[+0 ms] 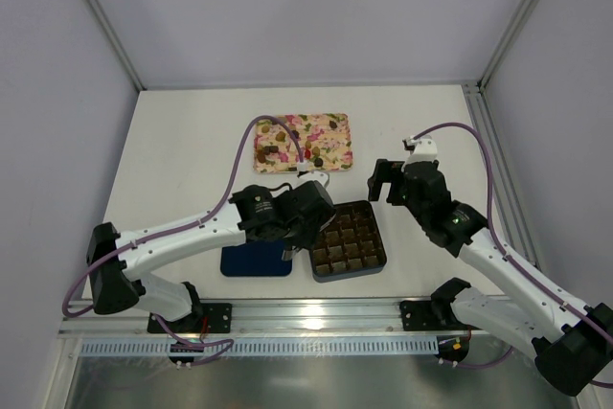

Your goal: Pack the chocolate

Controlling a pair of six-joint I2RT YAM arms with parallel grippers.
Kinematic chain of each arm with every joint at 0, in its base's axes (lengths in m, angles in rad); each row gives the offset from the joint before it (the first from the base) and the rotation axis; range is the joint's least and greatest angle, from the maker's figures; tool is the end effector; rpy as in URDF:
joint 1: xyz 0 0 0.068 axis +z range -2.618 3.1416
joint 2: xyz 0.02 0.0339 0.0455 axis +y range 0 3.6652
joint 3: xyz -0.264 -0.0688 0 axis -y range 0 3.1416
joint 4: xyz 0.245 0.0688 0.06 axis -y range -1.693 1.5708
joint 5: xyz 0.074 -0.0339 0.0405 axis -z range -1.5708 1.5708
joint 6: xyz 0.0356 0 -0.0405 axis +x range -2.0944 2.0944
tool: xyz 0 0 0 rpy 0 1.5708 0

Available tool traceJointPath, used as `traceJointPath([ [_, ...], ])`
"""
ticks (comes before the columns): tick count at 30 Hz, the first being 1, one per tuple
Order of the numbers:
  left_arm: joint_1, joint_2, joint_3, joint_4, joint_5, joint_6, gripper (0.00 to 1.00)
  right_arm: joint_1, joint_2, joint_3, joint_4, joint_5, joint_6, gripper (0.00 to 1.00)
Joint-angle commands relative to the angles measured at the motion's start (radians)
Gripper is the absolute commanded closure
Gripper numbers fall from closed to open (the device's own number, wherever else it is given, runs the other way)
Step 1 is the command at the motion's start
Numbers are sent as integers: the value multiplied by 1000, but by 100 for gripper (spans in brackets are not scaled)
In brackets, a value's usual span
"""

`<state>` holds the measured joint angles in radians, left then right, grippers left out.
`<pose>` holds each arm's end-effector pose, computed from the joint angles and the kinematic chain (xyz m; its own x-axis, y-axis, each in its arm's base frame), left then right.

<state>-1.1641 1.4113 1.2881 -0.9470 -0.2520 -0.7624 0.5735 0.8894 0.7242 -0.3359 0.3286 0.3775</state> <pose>0.1192 -0.2542 0.3084 -0.8326 0.2422 -0.4982 0.3693 0.9130 -0.1733 0.1740 0.0987 0.2857 -0.4768 0.1074 -0.8724 -0.1076 0.9779 0.1792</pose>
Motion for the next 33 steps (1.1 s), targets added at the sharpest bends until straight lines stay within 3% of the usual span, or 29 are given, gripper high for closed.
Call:
traceJointPath([
  [1, -6, -40, 25, 24, -36, -9, 58, -3, -20, 9, 8, 1, 12, 0],
  [9, 50, -63, 161, -38, -124, 44, 58, -3, -7, 72, -60, 24, 8, 0],
  [15, 245, -5, 195, -19, -86, 155, 58, -4, 9, 107, -87, -13, 23, 0],
  [21, 398, 119, 243, 28, -46, 253, 58, -6, 37, 119, -87, -26, 5, 0],
  [33, 498, 386, 411, 44, -52, 325, 59, -11, 82, 144, -51, -80, -15, 0],
])
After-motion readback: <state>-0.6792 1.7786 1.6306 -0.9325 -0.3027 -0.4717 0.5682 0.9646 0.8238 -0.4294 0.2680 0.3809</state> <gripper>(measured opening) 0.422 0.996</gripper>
